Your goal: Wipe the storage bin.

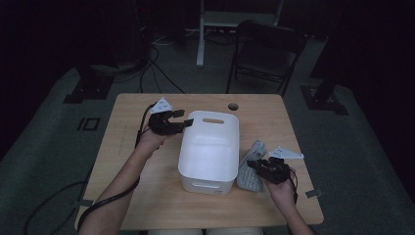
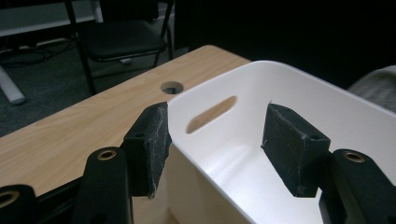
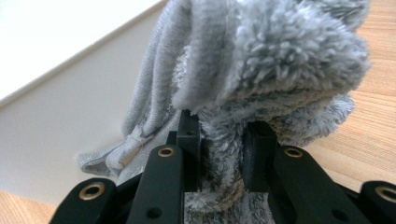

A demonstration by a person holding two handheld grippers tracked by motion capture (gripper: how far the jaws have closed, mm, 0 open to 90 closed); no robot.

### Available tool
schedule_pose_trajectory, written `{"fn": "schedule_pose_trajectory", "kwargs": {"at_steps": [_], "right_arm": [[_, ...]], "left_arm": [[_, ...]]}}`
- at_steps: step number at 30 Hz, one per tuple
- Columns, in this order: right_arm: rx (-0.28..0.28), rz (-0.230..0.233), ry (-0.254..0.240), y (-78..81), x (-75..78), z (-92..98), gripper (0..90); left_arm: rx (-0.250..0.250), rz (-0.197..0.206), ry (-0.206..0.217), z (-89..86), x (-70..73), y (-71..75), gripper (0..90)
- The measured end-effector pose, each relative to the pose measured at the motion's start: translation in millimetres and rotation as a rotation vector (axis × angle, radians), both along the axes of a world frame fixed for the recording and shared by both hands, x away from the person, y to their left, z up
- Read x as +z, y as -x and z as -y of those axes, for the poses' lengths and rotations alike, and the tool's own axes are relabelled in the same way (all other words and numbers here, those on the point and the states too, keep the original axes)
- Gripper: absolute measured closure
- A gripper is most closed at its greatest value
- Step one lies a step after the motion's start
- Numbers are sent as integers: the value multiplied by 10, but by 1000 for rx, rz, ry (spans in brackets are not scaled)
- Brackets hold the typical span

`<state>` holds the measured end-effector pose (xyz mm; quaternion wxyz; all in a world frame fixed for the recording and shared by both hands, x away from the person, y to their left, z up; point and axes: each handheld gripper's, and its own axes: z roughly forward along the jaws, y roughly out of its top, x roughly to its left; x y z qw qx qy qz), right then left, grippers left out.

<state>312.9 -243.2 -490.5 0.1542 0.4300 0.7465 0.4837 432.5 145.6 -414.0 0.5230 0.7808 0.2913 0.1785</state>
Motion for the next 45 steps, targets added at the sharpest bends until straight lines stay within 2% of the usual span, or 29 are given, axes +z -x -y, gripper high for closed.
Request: {"fn": "schedule_pose_trajectory", "kwargs": {"at_steps": [1,4,7,9,12,16,18,20,22,26,29,30,34,35,36,39,41,45], "right_arm": [[1,-1,2,0,-1,-1,729],[2,-3,0,-2,-7,0,729],[2,-7,-2,-5,-14,5,729],[2,-6,-1,-6,-18,13,729],[1,-9,-3,-8,-24,27,729],[-2,-11,-2,-10,-36,43,729],[-1,-15,-2,-10,-41,49,729],[-1,-16,-4,-10,-46,53,729],[-1,-16,-4,-10,-47,54,729],[-1,-18,-4,-16,-54,64,729],[-1,-19,-6,-17,-56,68,729],[-2,-21,-8,-21,-58,73,729],[-3,-23,-10,-33,-67,79,729],[-3,-23,-10,-33,-67,79,729],[-3,-23,-5,-32,-70,76,729],[-7,-27,-7,-34,-74,80,729],[-8,-28,-9,-37,-75,82,729],[-8,-26,-6,-35,-72,77,729]], "left_arm": [[-2,-2,17,1,-4,-61,413],[1,-11,31,9,-14,-178,406],[11,-15,17,25,-26,-265,404],[3,-22,5,52,-49,-393,404],[-20,-31,-3,90,-69,-479,405],[-44,-48,-49,169,-132,-581,409],[-61,-62,-49,194,-164,-615,412],[-60,-59,-64,218,-184,-636,416],[-71,-71,-58,231,-195,-654,422],[-96,-74,-84,295,-213,-690,495],[-102,-70,-82,316,-229,-693,560],[-111,-82,-74,324,-248,-701,611],[-101,-81,-74,322,-276,-715,667],[-101,-81,-74,322,-276,-715,704],[-108,-91,-65,310,-283,-724,725],[-111,-97,-60,301,-289,-726,746],[-95,-92,-49,284,-300,-700,753],[-69,-85,-61,218,-294,-638,770]]}}
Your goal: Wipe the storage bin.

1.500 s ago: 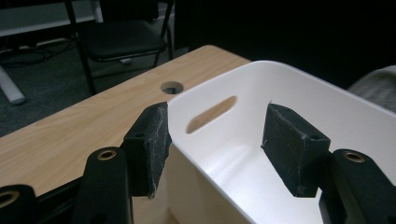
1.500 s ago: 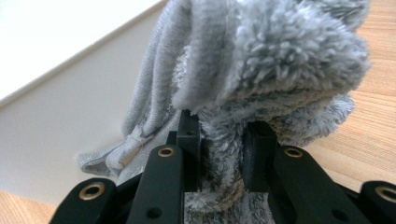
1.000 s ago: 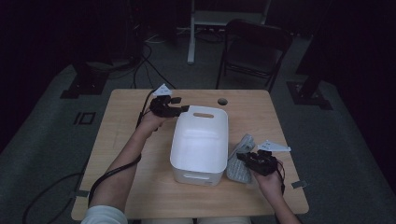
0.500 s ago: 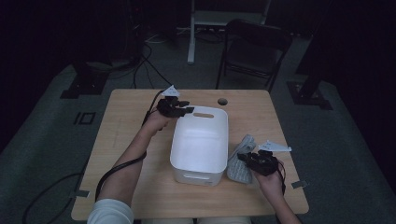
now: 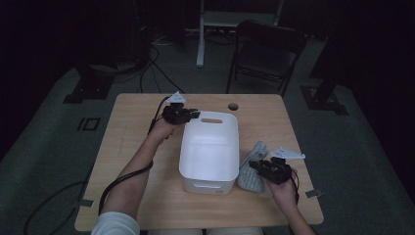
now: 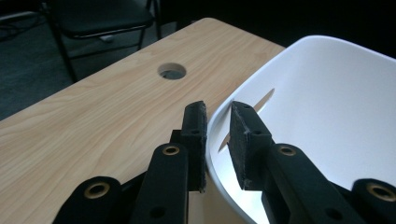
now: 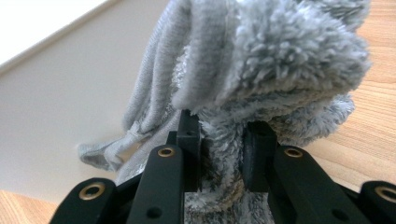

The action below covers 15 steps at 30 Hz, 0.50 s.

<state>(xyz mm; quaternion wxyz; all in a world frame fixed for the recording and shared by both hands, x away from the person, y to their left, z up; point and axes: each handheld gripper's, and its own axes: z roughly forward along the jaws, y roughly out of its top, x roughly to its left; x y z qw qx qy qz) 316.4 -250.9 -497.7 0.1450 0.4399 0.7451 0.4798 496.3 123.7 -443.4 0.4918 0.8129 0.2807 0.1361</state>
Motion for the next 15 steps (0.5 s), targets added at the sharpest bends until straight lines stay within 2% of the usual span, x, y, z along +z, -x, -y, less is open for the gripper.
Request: {"fn": "schedule_pose_trajectory", "kwargs": {"at_steps": [4,6,9,11,13,15], "right_arm": [[-1,3,-3,4,13,2,729],[1,5,-9,8,28,7,730],[-1,6,-11,5,34,12,729],[-1,6,-15,0,35,11,729],[-2,8,-13,1,40,3,729],[-1,11,-13,1,45,-2,730]], "left_arm": [[27,2,-7,-83,3,78,784],[37,-1,7,-189,-12,166,796],[45,-5,19,-253,-21,209,798],[38,1,13,-262,-4,216,795],[37,10,8,-254,12,214,752],[13,6,21,-229,49,182,722]]}}
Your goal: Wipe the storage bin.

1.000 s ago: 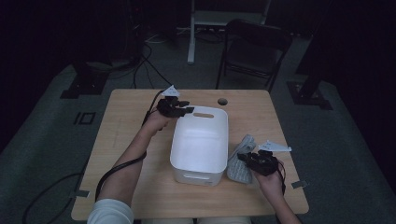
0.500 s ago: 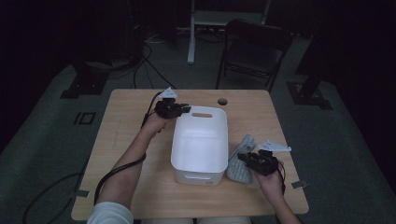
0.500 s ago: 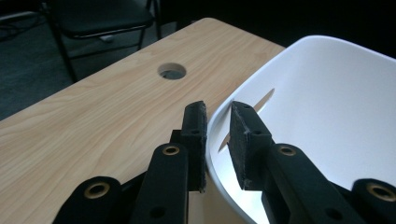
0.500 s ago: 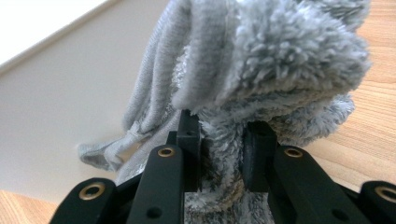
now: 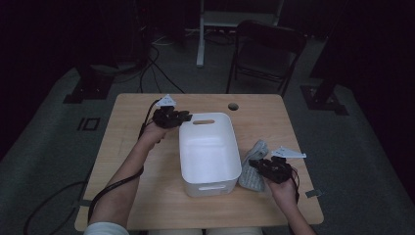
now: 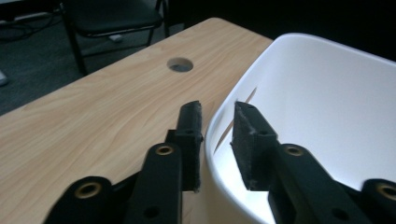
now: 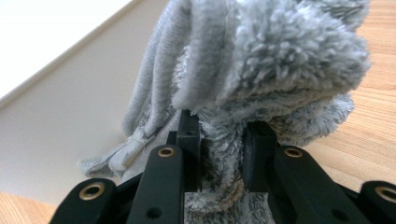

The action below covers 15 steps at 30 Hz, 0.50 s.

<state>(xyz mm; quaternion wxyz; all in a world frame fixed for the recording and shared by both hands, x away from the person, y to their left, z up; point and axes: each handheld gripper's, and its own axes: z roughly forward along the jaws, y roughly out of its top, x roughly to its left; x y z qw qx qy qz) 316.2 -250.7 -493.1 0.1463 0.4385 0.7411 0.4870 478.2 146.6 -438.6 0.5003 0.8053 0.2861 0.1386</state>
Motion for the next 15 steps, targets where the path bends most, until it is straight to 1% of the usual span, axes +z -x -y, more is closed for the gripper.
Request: {"fn": "schedule_pose_trajectory", "kwargs": {"at_steps": [1,2,3,4,5,6,7,9,12,15], "right_arm": [[1,0,0,0,1,-1,730],[1,-1,0,-1,-1,0,730],[1,-1,0,-1,-1,0,730],[0,-4,-3,-2,-3,2,730],[1,-8,-6,-6,-8,6,730],[1,-8,-6,-6,-8,6,730],[1,-9,-7,-5,-13,15,729],[0,-9,-7,-4,-13,18,730],[-3,-8,-7,-3,-15,34,730],[-10,-8,-10,-6,-9,48,730]], "left_arm": [[0,0,0,0,0,0,713],[-21,-12,17,33,-14,-34,695],[-21,-12,17,33,-14,-34,696],[-29,-21,1,66,-40,-57,696],[-32,-21,-6,89,-67,-75,696],[-32,-21,-6,89,-67,-75,712],[-26,-22,11,88,-77,-92,726],[-25,-23,14,88,-80,-95,749],[-16,-11,-2,87,-68,-75,762],[-2,-8,-13,36,-63,-27,777]]}}
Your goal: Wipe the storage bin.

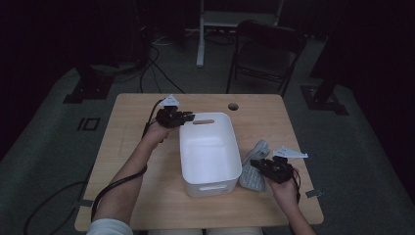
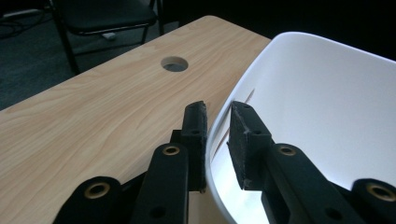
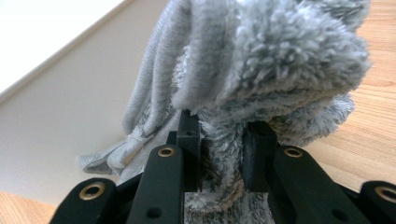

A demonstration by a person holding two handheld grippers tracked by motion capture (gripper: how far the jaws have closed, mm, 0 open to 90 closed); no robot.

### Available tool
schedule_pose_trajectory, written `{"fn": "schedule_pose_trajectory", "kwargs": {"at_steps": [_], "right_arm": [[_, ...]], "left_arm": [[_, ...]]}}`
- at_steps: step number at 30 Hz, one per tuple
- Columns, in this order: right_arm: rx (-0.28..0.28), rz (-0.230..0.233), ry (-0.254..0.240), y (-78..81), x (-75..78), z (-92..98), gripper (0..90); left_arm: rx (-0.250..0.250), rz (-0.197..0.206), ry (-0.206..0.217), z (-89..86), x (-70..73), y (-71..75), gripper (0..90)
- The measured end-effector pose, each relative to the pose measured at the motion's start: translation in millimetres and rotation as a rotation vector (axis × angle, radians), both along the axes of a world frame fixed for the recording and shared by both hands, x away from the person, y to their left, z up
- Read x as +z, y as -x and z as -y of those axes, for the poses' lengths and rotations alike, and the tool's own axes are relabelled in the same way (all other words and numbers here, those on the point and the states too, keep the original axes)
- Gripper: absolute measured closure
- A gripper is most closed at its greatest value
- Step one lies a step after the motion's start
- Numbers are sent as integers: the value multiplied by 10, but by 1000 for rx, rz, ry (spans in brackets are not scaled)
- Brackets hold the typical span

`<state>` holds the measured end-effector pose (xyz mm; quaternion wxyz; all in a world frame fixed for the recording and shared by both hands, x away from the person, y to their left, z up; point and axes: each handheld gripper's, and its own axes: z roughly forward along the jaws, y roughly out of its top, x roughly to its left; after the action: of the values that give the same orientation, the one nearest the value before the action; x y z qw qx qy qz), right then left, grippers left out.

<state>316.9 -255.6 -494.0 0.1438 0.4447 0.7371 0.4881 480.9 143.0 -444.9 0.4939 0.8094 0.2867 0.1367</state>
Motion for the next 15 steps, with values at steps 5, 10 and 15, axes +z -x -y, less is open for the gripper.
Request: {"fn": "schedule_pose_trajectory", "kwargs": {"at_steps": [5,10,15], "right_arm": [[-16,9,-4,6,29,43,730],[-22,14,-10,11,47,61,730],[-20,13,-10,6,51,35,730]], "left_arm": [[50,-2,10,-231,-21,170,812],[67,-10,17,-401,-18,297,829],[33,-12,35,-397,49,239,751]]}}
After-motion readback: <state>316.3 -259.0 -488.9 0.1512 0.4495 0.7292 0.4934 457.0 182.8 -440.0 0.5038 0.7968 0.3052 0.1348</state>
